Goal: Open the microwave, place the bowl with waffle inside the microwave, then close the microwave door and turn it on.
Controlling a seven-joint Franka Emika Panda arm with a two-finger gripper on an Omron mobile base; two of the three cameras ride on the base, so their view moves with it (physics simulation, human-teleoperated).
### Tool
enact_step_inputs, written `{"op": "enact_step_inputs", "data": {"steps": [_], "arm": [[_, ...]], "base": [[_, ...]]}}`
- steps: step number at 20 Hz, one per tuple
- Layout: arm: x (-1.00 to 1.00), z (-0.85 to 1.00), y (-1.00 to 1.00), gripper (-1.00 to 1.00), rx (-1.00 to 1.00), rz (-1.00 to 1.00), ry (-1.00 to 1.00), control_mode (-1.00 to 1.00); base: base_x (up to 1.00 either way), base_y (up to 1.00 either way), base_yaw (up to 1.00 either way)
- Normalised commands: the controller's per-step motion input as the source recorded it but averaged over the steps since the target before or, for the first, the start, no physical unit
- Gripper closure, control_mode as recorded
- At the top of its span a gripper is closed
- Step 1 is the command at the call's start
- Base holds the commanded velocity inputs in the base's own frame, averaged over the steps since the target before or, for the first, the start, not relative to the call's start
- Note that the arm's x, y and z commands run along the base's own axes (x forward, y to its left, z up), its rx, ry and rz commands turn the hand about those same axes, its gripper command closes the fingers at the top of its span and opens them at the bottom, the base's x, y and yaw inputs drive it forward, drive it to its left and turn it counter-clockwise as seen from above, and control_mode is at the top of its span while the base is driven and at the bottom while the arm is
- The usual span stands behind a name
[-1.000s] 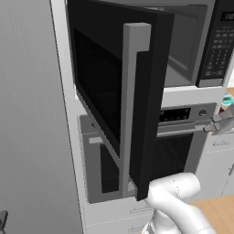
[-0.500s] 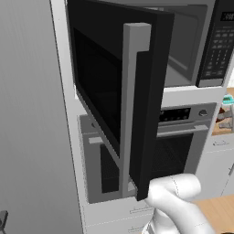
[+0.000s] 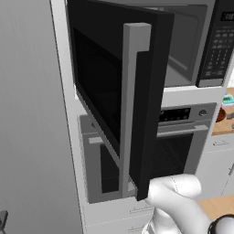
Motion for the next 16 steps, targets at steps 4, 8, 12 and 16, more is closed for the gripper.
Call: {"op": "enact_step_inputs", "data": {"steps": [4, 8, 12, 16], "arm": [[0.60, -0.54, -1.00, -1.00, 0.00, -0.28, 0.02, -1.00], [0.71, -0.56, -1.00, -1.00, 0.00, -0.25, 0.04, -1.00], [0.61, -0.47, -0.99, -1.00, 0.00, -0.22, 0.04, -1.00], [0.10, -0.06, -0.68, -1.00, 0.00, -0.13, 0.00, -1.00]], "base": [[0.00, 0.00, 0.00], [0.00, 0.00, 0.00], [0.00, 0.00, 0.00], [0.00, 0.00, 0.00]]}}
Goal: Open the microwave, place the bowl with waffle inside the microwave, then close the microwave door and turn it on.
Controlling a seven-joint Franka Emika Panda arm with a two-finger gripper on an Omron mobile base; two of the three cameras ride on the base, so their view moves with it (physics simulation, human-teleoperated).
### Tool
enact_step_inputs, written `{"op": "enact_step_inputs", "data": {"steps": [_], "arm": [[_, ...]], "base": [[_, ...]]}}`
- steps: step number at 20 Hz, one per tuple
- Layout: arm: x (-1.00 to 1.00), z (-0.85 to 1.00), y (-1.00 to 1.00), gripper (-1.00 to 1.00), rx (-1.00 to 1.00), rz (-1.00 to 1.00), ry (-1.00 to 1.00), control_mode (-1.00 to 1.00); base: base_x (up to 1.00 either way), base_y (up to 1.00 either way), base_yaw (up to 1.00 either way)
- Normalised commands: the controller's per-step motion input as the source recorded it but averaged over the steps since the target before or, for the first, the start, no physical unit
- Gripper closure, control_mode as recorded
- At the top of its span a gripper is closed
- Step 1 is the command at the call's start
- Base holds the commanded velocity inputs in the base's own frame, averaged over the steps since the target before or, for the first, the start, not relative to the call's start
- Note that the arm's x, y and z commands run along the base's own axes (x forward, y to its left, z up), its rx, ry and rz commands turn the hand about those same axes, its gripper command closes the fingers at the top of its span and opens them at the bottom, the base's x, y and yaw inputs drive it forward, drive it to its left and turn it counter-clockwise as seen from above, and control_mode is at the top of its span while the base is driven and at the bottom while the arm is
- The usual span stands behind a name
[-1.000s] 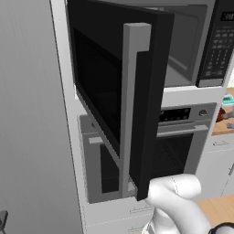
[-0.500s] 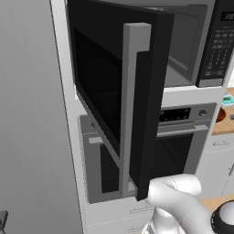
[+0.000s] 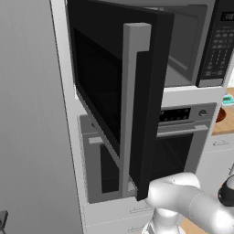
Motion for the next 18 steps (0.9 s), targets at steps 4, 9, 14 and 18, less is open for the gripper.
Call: {"op": "enact_step_inputs", "data": {"steps": [4, 9, 14, 18], "arm": [[0.04, 0.00, -0.23, -1.00, 0.04, -0.03, 0.01, -1.00], [0.01, -0.08, -0.14, -1.00, 0.00, 0.00, 0.06, -1.00], [0.08, -0.12, -0.18, -1.00, 0.00, 0.00, 0.12, -1.00], [0.30, -0.16, -0.13, -1.00, 0.00, 0.02, 0.16, -1.00]], "base": [[0.00, 0.00, 0.00], [0.00, 0.00, 0.00], [0.00, 0.00, 0.00], [0.00, 0.00, 0.00]]}}
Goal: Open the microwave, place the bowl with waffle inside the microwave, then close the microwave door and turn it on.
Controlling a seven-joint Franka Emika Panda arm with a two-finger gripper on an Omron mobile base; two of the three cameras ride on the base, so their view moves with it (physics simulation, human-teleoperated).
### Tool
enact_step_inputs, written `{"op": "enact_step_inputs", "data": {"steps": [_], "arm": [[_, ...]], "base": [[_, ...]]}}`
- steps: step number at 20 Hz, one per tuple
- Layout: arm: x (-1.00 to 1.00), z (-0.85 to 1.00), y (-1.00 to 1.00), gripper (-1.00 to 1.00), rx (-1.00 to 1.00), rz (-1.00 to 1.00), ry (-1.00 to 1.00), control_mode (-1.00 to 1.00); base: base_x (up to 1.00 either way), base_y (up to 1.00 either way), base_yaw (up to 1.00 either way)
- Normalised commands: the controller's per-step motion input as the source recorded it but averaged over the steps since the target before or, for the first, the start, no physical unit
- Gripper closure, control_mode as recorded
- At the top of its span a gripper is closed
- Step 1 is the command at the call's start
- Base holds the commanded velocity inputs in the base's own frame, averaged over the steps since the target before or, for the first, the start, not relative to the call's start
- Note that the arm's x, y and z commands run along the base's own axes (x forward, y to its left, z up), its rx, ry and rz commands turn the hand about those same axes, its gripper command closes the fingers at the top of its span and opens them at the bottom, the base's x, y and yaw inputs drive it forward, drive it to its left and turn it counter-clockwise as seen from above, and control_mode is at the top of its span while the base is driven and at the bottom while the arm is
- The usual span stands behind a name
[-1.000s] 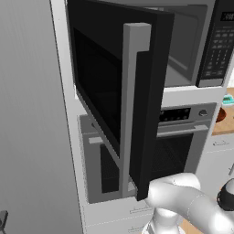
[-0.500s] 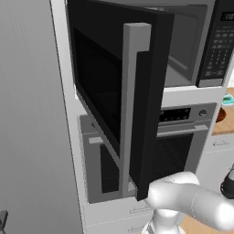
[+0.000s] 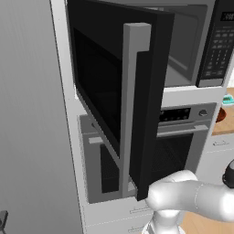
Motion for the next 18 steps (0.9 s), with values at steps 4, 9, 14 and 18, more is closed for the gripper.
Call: {"op": "enact_step_inputs", "data": {"steps": [4, 9, 14, 18], "arm": [[0.36, -0.25, -0.04, -1.00, 0.03, 0.06, 0.08, -1.00], [0.29, -0.18, -0.21, -1.00, 0.07, 0.07, 0.13, -1.00], [0.40, -0.11, -0.22, -1.00, 0.13, 0.01, 0.14, -1.00], [0.40, -0.08, -0.35, -1.00, 0.27, 0.00, 0.03, -1.00]], "base": [[0.00, 0.00, 0.00], [0.00, 0.00, 0.00], [0.00, 0.00, 0.00], [0.00, 0.00, 0.00]]}}
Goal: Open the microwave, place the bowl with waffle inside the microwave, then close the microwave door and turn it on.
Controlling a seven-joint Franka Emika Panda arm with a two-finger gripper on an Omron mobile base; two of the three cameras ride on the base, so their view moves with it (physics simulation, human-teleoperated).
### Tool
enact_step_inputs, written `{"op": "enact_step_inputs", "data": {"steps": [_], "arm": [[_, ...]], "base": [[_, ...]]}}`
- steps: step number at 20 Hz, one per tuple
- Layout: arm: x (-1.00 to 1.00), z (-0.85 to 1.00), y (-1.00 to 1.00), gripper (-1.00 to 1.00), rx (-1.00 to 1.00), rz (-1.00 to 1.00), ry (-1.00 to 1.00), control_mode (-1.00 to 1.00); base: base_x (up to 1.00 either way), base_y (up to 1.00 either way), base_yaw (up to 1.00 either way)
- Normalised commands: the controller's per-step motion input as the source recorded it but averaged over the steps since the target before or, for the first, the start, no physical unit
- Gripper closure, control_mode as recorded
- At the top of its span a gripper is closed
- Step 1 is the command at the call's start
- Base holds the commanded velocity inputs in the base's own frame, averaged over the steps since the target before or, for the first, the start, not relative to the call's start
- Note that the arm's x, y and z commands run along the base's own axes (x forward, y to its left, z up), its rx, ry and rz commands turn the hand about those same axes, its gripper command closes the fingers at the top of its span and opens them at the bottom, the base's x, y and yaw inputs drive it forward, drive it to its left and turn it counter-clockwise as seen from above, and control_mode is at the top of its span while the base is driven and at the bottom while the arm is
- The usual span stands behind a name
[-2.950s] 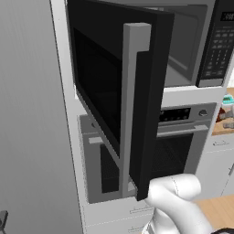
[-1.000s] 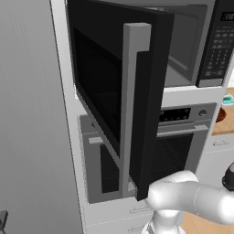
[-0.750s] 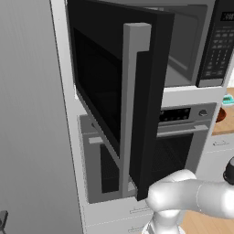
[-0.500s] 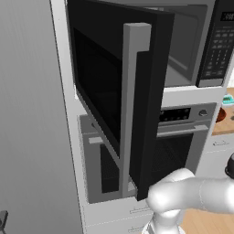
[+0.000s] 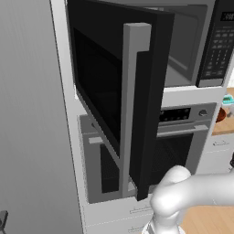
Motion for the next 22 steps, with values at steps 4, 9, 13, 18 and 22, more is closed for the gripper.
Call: {"op": "enact_step_inputs", "data": {"steps": [4, 9, 13, 18, 22], "arm": [[0.38, -0.10, -0.43, -1.00, 0.29, 0.00, 0.00, -1.00], [0.22, -0.20, -0.11, -1.00, 0.05, 0.00, 0.03, -1.00], [0.23, -0.21, 0.00, -1.00, 0.00, -0.01, 0.08, -1.00], [0.20, -0.23, 0.00, -1.00, 0.01, -0.09, 0.07, -1.00], [0.30, -0.46, 0.00, -1.00, 0.06, -0.29, -0.02, -1.00]], "base": [[0.00, 0.00, 0.00], [0.00, 0.00, 0.00], [0.00, 0.00, 0.00], [0.00, 0.00, 0.00], [0.00, 0.00, 0.00]]}}
